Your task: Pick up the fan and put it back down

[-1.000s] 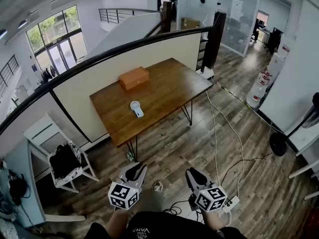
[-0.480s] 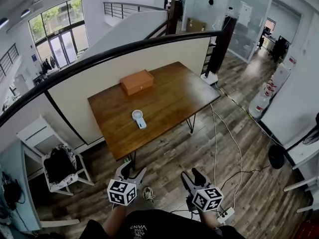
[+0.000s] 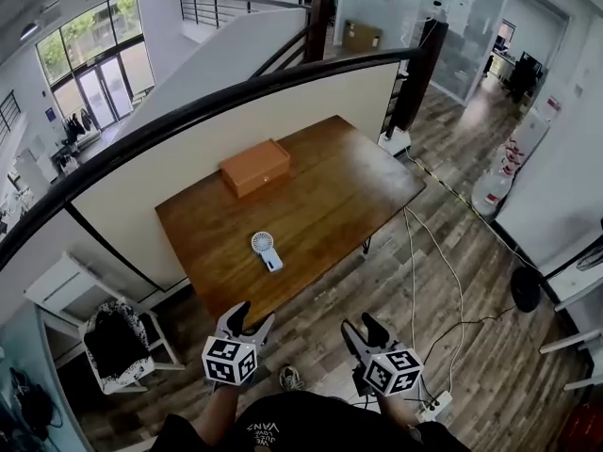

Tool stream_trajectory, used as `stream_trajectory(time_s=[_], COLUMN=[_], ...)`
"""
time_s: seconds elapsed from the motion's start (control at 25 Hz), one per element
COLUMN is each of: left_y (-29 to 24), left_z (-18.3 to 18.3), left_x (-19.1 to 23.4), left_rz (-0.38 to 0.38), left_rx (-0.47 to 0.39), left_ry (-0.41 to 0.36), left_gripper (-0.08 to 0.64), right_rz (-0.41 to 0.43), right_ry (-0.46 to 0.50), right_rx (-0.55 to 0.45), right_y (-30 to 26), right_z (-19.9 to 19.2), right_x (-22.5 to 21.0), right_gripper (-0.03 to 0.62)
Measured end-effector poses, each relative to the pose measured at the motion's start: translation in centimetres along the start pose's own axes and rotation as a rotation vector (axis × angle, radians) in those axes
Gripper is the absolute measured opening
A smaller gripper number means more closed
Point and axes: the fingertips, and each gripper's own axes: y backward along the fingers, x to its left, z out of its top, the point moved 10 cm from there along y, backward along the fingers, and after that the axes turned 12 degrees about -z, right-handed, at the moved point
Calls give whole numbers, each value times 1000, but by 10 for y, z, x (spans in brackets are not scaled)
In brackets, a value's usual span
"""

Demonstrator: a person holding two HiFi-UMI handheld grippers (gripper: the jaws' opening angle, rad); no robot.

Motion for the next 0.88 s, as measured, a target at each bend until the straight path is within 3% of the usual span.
stream_trajectory(time_s=[0.4, 0.64, 0.88], left_y=[-37, -44, -75], left_z=[6, 9, 15], left_x=[36, 47, 39], left_rz=[-13, 88, 199], left_rx=[31, 6, -2], left_ry=[43, 89, 136], left_gripper=[256, 259, 268], right_rz=[-26, 69, 150], right_ry=[-20, 12, 53], right_rx=[64, 77, 106], right_y=[-42, -80, -108], right_z=[8, 27, 51], right_x=[-13, -24, -66], right_gripper=[201, 201, 201])
